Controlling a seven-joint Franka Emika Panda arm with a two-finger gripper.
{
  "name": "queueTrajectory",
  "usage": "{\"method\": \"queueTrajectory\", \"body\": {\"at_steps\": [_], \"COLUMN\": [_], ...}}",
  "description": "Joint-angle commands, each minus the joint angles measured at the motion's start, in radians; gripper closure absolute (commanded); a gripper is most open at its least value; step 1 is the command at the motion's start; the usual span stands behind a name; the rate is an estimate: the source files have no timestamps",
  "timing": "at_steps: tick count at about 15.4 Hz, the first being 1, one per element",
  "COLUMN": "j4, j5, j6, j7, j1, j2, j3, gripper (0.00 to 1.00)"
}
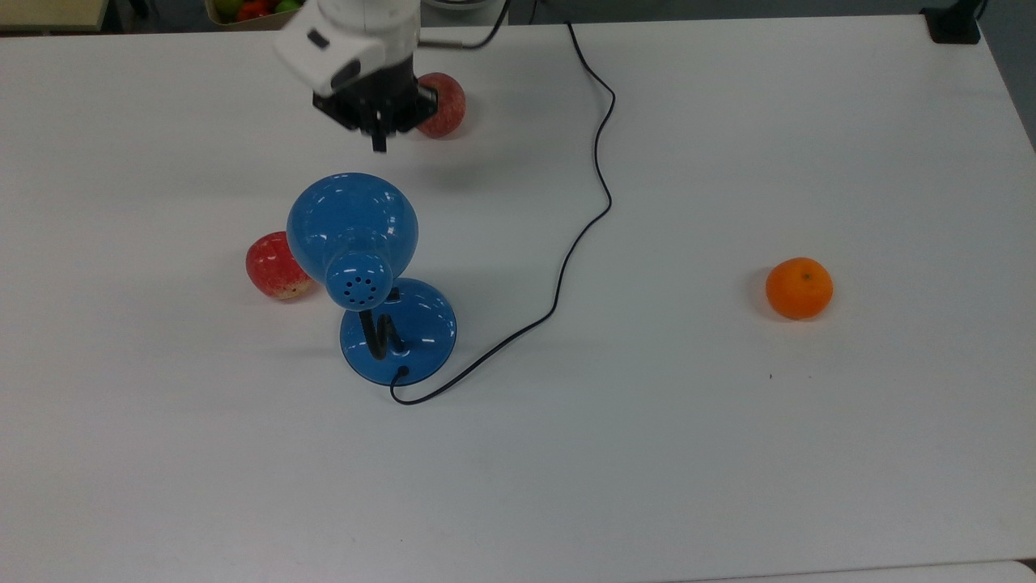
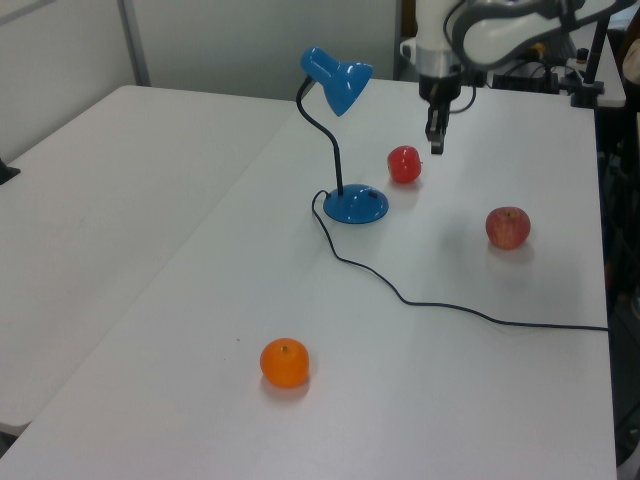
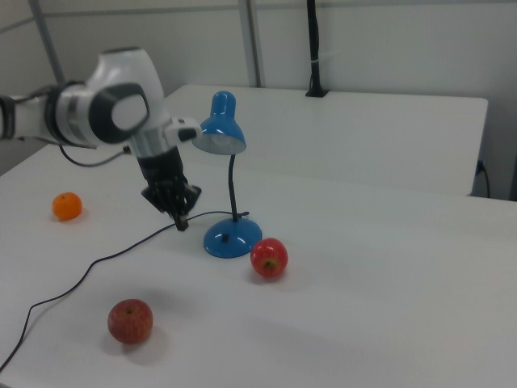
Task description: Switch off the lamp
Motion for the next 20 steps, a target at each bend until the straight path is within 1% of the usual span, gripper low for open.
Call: {"method": "queueTrajectory", "body": {"at_steps": [1,5,7,9,11,12,13,15,16,17,18,19,20], "j4": [0.043,0.144,0.163,0.161,0.161,0.161,0.163,0.161,0.161,0.161,0.161,0.163,0.163], "j5": [0.001,0.01,0.01,0.01,0.014,0.02,0.022,0.022,0.022,0.022,0.022,0.022,0.022], "j6": [-0.123,-0.278,-0.32,-0.33,-0.332,-0.332,-0.332,-0.332,-0.332,-0.333,-0.337,-0.346,-0.35], "j7": [-0.001,-0.003,-0.003,-0.003,-0.003,-0.003,-0.003,-0.005,-0.005,-0.005,-0.003,-0.005,-0.005], "j1": [0.02,0.034,0.057,0.062,0.06,0.059,0.054,0.05,0.05,0.045,0.044,0.042,0.039], "j2": [-0.075,-0.097,-0.115,-0.134,-0.137,-0.137,-0.138,-0.146,-0.148,-0.152,-0.155,-0.155,-0.158], "j3": [-0.003,-0.003,-0.004,-0.004,-0.009,-0.012,-0.013,-0.015,-0.016,-0.016,-0.016,-0.018,-0.02], "gripper": [1.0,1.0,0.98,0.96,0.81,0.65,0.46,0.27,0.25,0.18,0.05,0.0,0.0]}}
